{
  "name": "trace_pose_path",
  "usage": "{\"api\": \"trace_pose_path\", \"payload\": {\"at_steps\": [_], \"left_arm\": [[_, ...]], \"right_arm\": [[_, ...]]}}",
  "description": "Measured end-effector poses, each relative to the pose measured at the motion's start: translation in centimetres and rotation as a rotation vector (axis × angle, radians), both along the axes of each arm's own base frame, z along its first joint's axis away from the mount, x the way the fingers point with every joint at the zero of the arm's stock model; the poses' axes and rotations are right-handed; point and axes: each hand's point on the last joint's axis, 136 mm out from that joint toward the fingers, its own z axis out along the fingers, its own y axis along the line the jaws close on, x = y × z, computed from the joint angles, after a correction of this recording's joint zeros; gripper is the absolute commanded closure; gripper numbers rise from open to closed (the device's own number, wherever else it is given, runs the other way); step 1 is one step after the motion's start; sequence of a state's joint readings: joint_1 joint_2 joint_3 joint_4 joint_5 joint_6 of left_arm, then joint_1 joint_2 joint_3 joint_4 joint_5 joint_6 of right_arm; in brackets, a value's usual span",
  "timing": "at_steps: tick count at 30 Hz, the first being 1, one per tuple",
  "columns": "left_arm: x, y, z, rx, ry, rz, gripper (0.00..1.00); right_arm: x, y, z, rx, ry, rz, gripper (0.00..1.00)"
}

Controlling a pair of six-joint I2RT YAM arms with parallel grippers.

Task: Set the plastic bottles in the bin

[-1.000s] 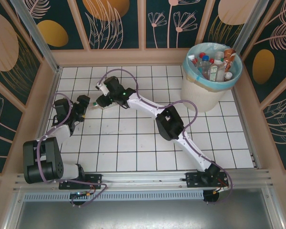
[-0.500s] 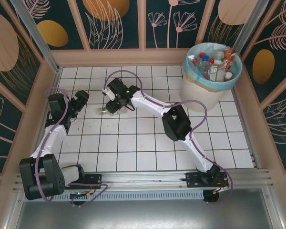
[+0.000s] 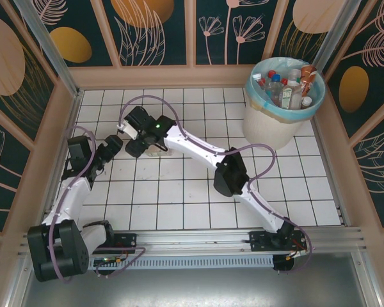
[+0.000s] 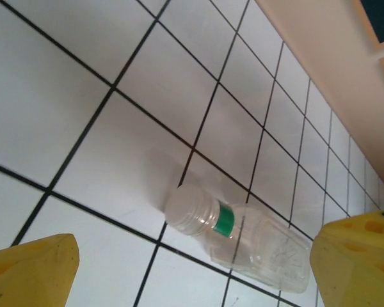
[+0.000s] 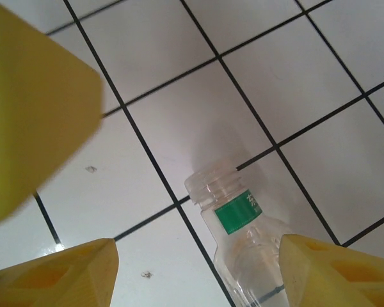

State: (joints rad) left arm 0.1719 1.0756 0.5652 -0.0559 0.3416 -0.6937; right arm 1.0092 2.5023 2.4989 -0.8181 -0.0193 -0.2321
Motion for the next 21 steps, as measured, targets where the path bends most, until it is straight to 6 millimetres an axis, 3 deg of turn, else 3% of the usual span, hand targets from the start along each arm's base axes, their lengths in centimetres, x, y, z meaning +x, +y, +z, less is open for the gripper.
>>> {"api": "trace_pose_path", "payload": {"at_steps": [7, 14, 21], "left_arm": [[-0.8, 1.1, 2.3, 0.075, -0.065, 0.048, 0.06], [-1.6, 1.7, 2.9, 0.110, -0.071, 0.074, 0.06], [-2.0, 1.6, 3.4, 0.113, -0.083, 0.075, 0.06]], "right_arm": [[0.5, -0.4, -6.0, -0.116, -0.014, 0.047, 0.30], [2.6, -0.1, -7.0, -0.169, -0.150, 0.037, 0.31], [2.5, -1.7, -7.8, -0.236, -0.128, -0.001, 0.33]]}}
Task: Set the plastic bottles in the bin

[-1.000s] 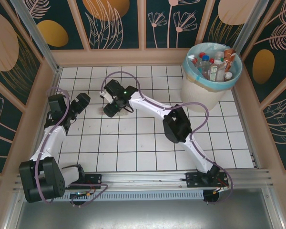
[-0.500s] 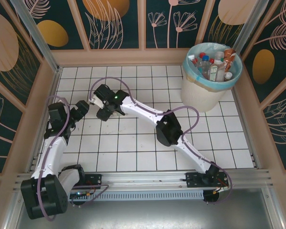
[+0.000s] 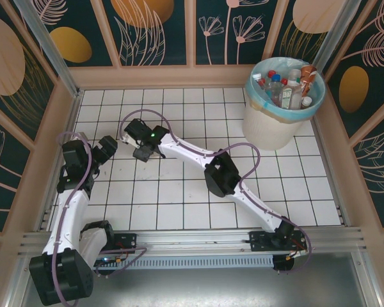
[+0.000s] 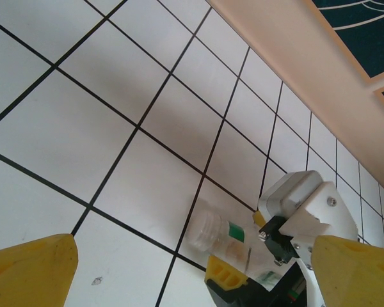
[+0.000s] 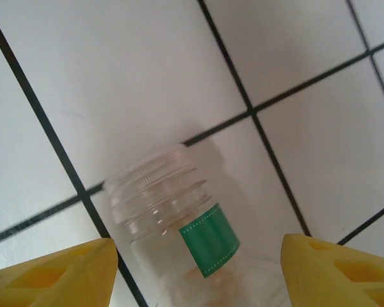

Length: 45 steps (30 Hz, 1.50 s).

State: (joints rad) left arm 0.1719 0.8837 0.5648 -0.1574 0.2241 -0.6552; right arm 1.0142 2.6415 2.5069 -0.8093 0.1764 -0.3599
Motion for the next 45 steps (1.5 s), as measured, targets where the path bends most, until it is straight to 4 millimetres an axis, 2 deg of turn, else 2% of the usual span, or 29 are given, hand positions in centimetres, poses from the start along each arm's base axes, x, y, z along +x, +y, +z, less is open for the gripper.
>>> {"api": "trace_pose_path", "payload": {"at_steps": [8, 12, 16, 19, 24, 31, 34, 37, 40, 41, 43, 45], "left_arm": [[-0.1, 0.0, -0.1, -0.002, 0.004, -0.002, 0.06], [-0.1, -0.1, -0.1, -0.003, 0.004, -0.002, 0.06], [0.0, -0.2, -0.1, -0.010, 0.005, -0.007, 0.06], [-0.1, -0.4, -0.1, -0.016, 0.005, -0.017, 0.07], [-0.2, -0.8, -0.8, -0.036, 0.022, -0.036, 0.07], [-0.2, -1.2, -1.0, -0.054, 0.029, -0.054, 0.08], [-0.1, -1.5, -1.4, -0.077, 0.047, -0.063, 0.10], [0.3, -1.9, -1.0, -0.108, 0.047, -0.071, 0.10], [1.1, -2.4, 0.8, -0.150, 0.004, -0.085, 0.12], [1.5, -2.7, 1.7, -0.162, -0.019, -0.095, 0.12], [2.3, -3.6, 3.5, -0.175, -0.061, -0.120, 0.12], [3.1, -5.5, 6.1, -0.179, -0.109, -0.176, 0.12]], "right_arm": [[-1.7, -4.1, -3.2, -0.101, 0.179, -0.117, 0.28], [-2.2, -5.1, -3.1, -0.103, 0.233, -0.158, 0.32], [-2.0, -5.2, -3.1, -0.077, 0.264, -0.192, 0.31], [-1.7, -5.3, -2.8, -0.048, 0.289, -0.229, 0.31], [-0.1, -5.8, -2.3, 0.022, 0.340, -0.294, 0.45], [2.0, -6.8, -1.2, 0.079, 0.354, -0.344, 0.51], [2.4, -6.9, 1.1, 0.119, 0.341, -0.342, 0.52], [2.9, -7.0, 5.8, 0.193, 0.299, -0.333, 0.53], [3.7, -8.0, 12.6, 0.296, 0.224, -0.334, 0.54], [4.2, -8.9, 15.4, 0.336, 0.181, -0.341, 0.54], [5.2, -11.0, 20.7, 0.408, 0.086, -0.368, 0.54], [6.4, -14.3, 26.6, 0.480, -0.043, -0.411, 0.54]]}}
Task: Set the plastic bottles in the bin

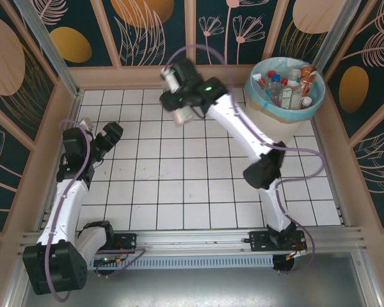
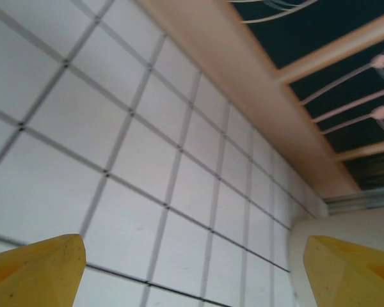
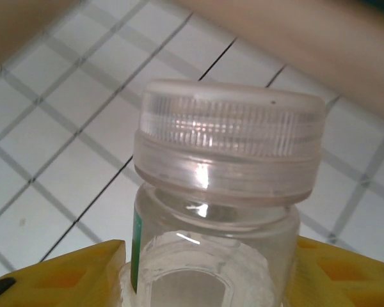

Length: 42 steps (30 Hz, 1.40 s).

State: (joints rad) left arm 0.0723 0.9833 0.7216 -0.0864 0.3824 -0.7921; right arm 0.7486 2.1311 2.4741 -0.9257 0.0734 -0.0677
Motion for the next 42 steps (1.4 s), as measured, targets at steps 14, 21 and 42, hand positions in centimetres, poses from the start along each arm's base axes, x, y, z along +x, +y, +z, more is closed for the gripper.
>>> {"api": "trace_pose_path", "payload": {"at_steps": [14, 21, 42], "left_arm": [[0.8, -22.8, 13.5, 0.010, -0.254, -0.526, 0.15], [-0.9, -31.5, 11.5, 0.042, -0.225, -0.710, 0.15], [-0.4, -31.4, 8.8, 0.112, -0.181, -0.689, 0.13]], "right_arm": [[5.1, -26.7, 18.8, -0.085, -0.607, -0.704, 0.55], [8.4, -31.2, 14.7, -0.238, -0.611, -0.824, 0.53], [12.1, -31.5, 5.6, -0.225, -0.466, -0.884, 0.31]]}}
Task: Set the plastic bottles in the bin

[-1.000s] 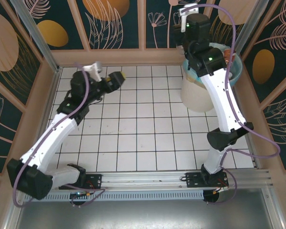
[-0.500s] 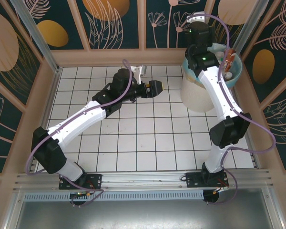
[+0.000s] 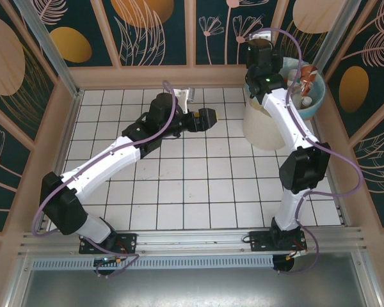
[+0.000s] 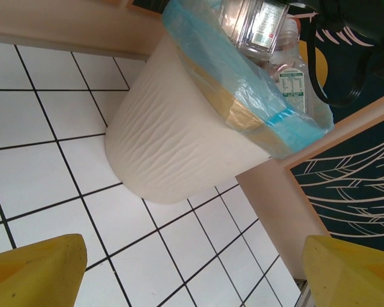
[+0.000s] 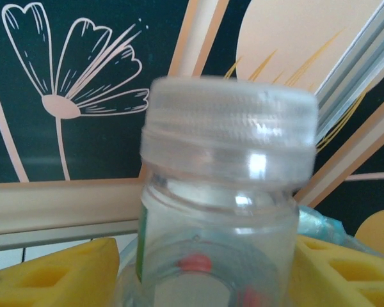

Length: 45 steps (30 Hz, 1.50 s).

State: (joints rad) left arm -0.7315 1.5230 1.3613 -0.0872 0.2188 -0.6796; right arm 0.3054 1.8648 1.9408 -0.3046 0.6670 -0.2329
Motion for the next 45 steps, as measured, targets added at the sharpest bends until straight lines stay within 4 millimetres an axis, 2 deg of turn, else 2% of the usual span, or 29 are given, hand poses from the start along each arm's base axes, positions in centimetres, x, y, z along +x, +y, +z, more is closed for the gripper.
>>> {"api": "trace_pose_path", "payload": {"at_steps": [3, 7, 10, 12, 15, 18, 22, 28, 31, 33, 35, 37, 40, 45], "left_arm": [[-0.1, 0.1, -0.1, 0.000, 0.001, 0.000, 0.13], [-0.3, 0.3, -0.1, 0.001, 0.001, 0.000, 0.12], [-0.6, 0.5, 0.0, -0.001, -0.001, 0.000, 0.12], [-0.8, 0.7, -0.1, 0.000, -0.001, 0.000, 0.12], [-1.0, 0.9, 0.0, -0.001, -0.002, 0.001, 0.12], [-1.2, 1.1, 0.1, -0.003, -0.004, 0.004, 0.12], [-1.3, 1.5, 0.5, -0.007, -0.013, 0.012, 0.12], [-1.7, 2.1, 1.4, -0.019, -0.032, 0.024, 0.12], [-1.8, 2.4, 1.2, -0.015, -0.033, 0.033, 0.11], [-1.8, 2.5, 0.9, -0.010, -0.029, 0.036, 0.11], [-1.9, 2.5, 0.6, -0.006, -0.024, 0.036, 0.11], [-1.9, 2.6, 0.3, -0.001, -0.019, 0.036, 0.11], [-1.9, 2.6, -0.2, 0.006, -0.012, 0.037, 0.11], [-1.9, 2.7, -1.0, 0.014, -0.004, 0.039, 0.11]], "right_arm": [[-0.6, -0.3, -1.0, 0.024, 0.027, -0.011, 0.29], [-2.0, -1.3, -3.6, 0.054, 0.090, -0.032, 0.32], [-2.6, -2.0, -4.0, 0.117, 0.089, -0.032, 0.37], [-3.2, -2.7, -3.9, 0.165, 0.080, -0.031, 0.36], [-4.0, -4.5, -3.1, 0.243, 0.056, -0.047, 0.21], [-4.4, -6.0, -2.6, 0.296, 0.040, -0.068, 0.19], [-4.5, -5.6, -1.1, 0.342, 0.032, -0.038, 0.19], [-4.7, -4.7, 4.7, 0.392, -0.087, 0.016, 0.26], [-4.5, -4.5, 5.4, 0.399, -0.100, 0.027, 0.29], [-4.1, -4.4, 4.7, 0.400, -0.084, 0.027, 0.38], [-3.5, -4.0, 3.2, 0.403, -0.050, 0.032, 0.44], [-3.1, -3.5, 1.0, 0.402, 0.002, 0.040, 0.51], [-2.7, -3.2, -2.0, 0.407, 0.063, 0.039, 0.54], [-2.3, -3.3, -2.4, 0.409, 0.052, 0.034, 0.55]]}}
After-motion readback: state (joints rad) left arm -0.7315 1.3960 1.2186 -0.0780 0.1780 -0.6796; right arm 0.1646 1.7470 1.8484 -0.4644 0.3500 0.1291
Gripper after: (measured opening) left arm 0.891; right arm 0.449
